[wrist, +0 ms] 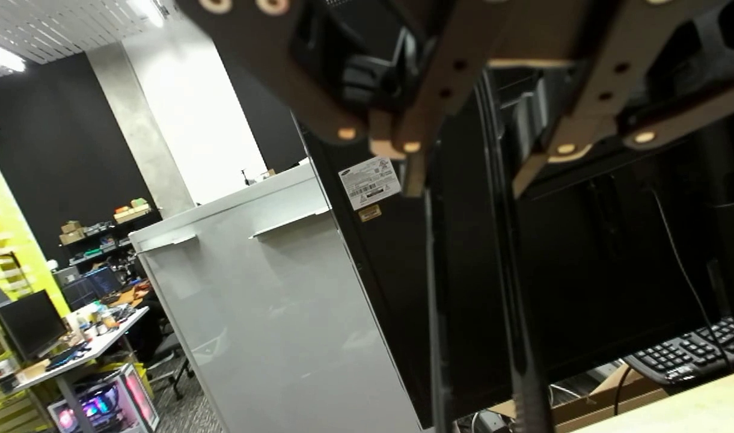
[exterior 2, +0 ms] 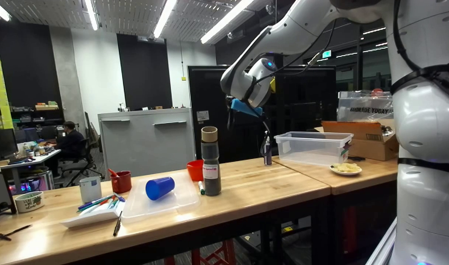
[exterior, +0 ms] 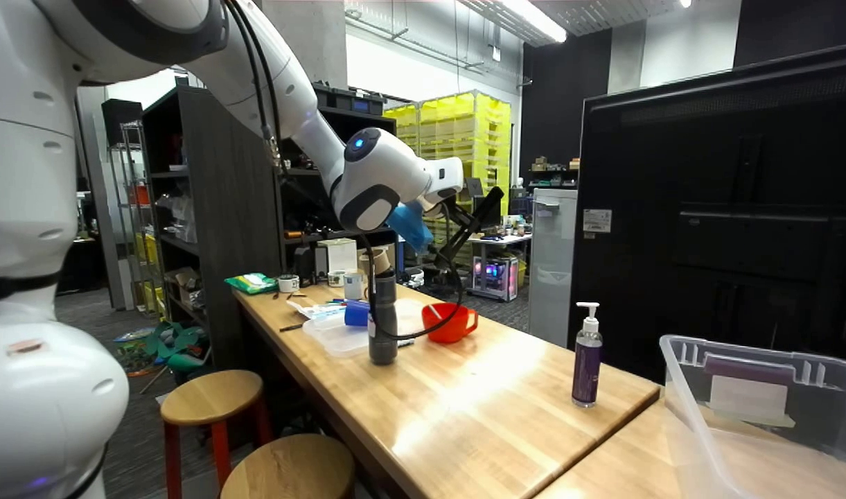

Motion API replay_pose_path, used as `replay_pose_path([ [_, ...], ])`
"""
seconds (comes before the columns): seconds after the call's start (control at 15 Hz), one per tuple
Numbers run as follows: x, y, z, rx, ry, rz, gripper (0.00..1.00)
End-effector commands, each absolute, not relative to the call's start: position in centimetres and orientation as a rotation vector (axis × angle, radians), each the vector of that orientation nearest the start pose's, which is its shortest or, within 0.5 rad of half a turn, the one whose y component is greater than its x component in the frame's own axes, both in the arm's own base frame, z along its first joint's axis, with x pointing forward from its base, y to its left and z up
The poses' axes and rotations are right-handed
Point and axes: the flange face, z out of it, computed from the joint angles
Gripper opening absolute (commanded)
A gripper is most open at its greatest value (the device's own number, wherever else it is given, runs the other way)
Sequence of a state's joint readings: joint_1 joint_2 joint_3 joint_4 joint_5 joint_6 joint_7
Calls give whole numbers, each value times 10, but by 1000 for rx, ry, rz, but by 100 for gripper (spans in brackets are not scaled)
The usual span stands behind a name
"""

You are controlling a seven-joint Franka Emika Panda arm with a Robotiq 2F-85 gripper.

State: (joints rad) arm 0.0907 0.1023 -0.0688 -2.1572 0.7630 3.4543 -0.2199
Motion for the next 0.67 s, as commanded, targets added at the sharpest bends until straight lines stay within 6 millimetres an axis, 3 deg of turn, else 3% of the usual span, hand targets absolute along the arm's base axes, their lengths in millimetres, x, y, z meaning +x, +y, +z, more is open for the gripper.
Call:
replay_pose_path([
  [0.0, 581, -73, 492, -2457, 757, -1676, 30],
  [0.2, 584, -67, 503, -2474, 686, -1715, 29],
  [0.6, 589, -20, 503, -2548, 440, -1732, 27],
])
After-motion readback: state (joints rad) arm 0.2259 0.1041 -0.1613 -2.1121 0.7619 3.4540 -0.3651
